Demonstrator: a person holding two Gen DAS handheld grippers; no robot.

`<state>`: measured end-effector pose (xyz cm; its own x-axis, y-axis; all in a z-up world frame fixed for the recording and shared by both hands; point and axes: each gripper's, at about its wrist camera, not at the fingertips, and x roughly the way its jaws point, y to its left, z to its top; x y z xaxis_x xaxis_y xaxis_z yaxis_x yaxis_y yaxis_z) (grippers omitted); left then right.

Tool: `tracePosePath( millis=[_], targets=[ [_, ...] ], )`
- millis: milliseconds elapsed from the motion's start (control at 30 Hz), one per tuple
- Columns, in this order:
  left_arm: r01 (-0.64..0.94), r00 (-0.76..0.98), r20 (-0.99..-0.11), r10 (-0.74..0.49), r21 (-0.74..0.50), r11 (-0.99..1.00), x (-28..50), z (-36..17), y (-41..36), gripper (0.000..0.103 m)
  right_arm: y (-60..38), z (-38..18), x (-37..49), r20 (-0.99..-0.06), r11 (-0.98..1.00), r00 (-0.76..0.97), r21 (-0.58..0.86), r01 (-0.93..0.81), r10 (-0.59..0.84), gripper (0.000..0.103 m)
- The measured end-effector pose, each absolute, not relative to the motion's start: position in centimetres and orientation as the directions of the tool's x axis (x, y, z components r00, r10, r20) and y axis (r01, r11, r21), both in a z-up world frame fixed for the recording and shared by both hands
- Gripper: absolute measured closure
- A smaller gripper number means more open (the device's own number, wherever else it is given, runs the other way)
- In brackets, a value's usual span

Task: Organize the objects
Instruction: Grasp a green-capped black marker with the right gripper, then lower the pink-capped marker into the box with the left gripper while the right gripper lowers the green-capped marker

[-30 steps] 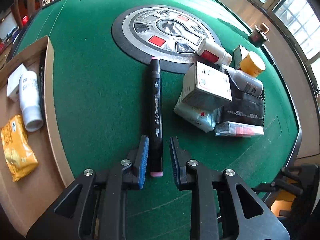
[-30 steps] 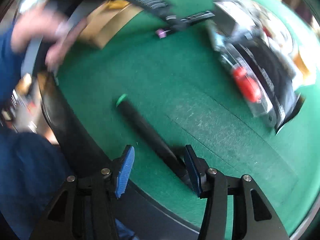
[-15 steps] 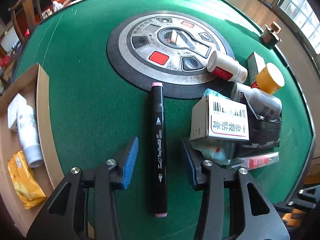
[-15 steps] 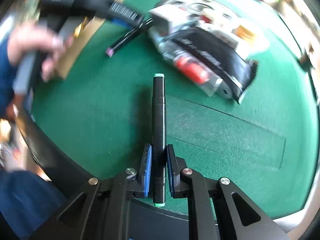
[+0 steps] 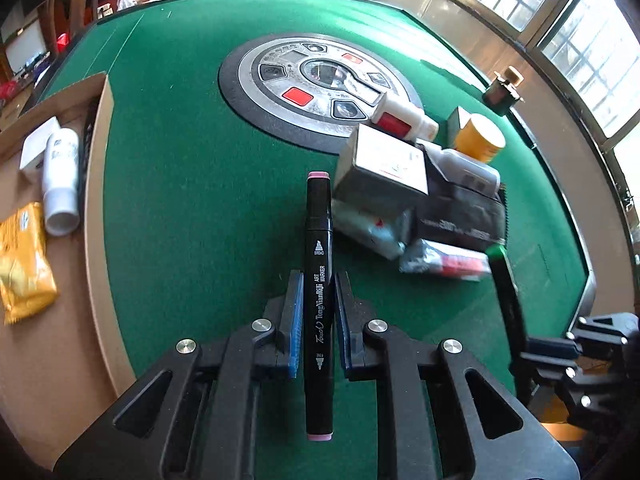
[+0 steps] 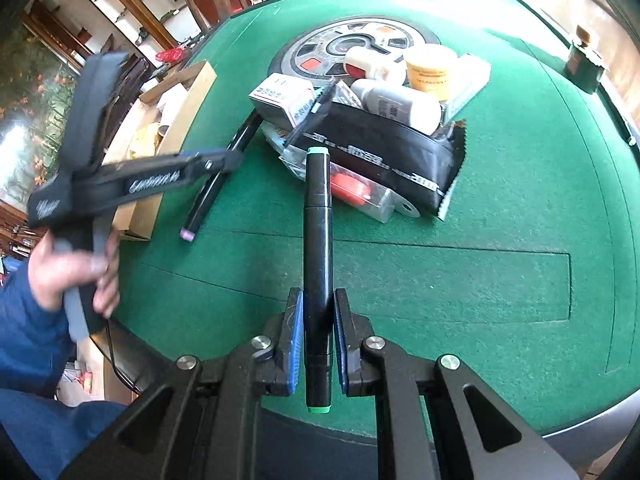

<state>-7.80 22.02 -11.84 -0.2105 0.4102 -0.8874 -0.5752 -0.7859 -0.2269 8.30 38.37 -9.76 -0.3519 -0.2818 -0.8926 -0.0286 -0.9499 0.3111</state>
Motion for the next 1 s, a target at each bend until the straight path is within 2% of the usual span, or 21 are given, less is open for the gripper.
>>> tracePosePath(
  millis=[1000],
  targets=[
    [-0.468,-0.400,-0.805,0.439,-0.232,-0.853,-4.6,-3.4,11.8,0.089,29.4,-6.9,4.1,-0.864,-0.933,-0.358,0.302,0.194,-0.354,0.090]
  ],
)
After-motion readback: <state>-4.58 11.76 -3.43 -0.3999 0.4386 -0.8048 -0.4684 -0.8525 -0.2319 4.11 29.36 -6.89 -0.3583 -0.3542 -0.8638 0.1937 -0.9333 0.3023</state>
